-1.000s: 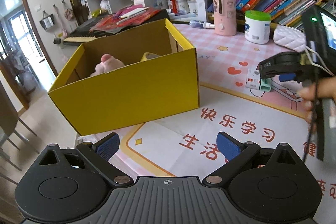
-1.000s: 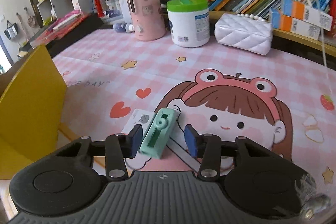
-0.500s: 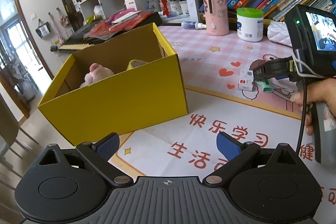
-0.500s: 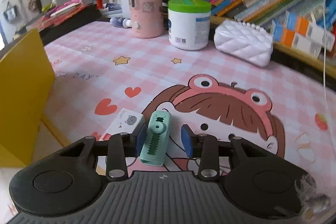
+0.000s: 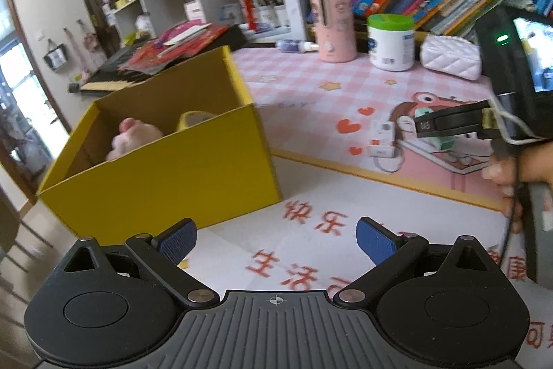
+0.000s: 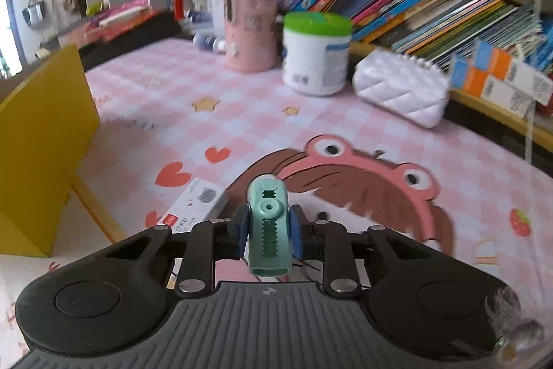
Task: Organize objects
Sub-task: 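Grasp the small white box with the left gripper while the right gripper lifts the stapler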
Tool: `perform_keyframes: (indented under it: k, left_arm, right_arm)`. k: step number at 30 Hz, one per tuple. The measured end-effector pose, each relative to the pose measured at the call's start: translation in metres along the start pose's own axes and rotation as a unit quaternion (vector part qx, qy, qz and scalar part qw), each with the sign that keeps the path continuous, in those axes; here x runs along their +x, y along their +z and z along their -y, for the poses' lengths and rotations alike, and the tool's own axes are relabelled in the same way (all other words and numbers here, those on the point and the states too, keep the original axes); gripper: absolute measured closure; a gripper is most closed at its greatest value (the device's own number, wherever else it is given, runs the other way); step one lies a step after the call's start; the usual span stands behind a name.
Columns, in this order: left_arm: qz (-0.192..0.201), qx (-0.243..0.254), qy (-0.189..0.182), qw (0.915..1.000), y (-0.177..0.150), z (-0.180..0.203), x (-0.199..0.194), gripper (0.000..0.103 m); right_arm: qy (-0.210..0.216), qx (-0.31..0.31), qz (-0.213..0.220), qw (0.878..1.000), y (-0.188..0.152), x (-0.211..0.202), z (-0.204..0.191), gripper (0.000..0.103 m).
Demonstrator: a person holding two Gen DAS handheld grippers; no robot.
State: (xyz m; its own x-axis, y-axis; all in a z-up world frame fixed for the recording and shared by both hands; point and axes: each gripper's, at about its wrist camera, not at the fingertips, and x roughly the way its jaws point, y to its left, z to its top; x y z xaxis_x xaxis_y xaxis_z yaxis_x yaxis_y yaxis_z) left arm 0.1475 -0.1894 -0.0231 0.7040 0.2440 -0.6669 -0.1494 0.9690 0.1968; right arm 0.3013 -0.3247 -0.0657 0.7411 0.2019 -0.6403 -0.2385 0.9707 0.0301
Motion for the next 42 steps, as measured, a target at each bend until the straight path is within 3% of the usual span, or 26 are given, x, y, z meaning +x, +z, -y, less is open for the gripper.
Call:
perform_keyframes:
  k: [7,15,18,20,28,33,34,42]
  left_arm:
    - [0.009,0.026,-0.055,0.9981,0.012,0.031,0.015,0.004]
    - [0.013,0.034,-0.092,0.9951,0.035,0.068,0.059,0.018]
    - [0.016,0.044,-0.095,0.9944,0.042,0.081,0.078,0.027]
    - [0.007,0.037,-0.095,0.9948,0.047,0.087,0.092,0.038]
    - [-0.006,0.013,-0.096,0.9953,0.062,0.091,0.128,0.052]
    - [-0.008,0.011,-0.116,0.9931,0.062,0.090,0.133,0.068]
    - [-0.005,0.010,-0.121,0.9925,0.061,0.089,0.132,0.075]
    - [0.028,0.007,-0.138,0.9900,0.056,0.073,0.095,0.075]
  right_arm:
    - [-0.029,0.036,0.019,0.999,-0.020,-0.051,0.034,0.080]
    - [-0.060,0.048,0.039,0.996,-0.038,-0.088,0.056,0.080]
    - [-0.053,0.053,0.030,0.997,-0.042,-0.090,0.058,0.080]
    - [-0.048,0.053,0.026,0.997,-0.044,-0.090,0.058,0.080]
    - [-0.042,0.052,0.016,0.998,-0.047,-0.090,0.056,0.080]
    - [-0.045,0.060,0.003,0.997,-0.050,-0.089,0.055,0.080]
    - [-0.045,0.062,0.000,0.997,-0.050,-0.089,0.055,0.080]
    - [-0.062,0.058,-0.018,0.996,-0.053,-0.092,0.037,0.080]
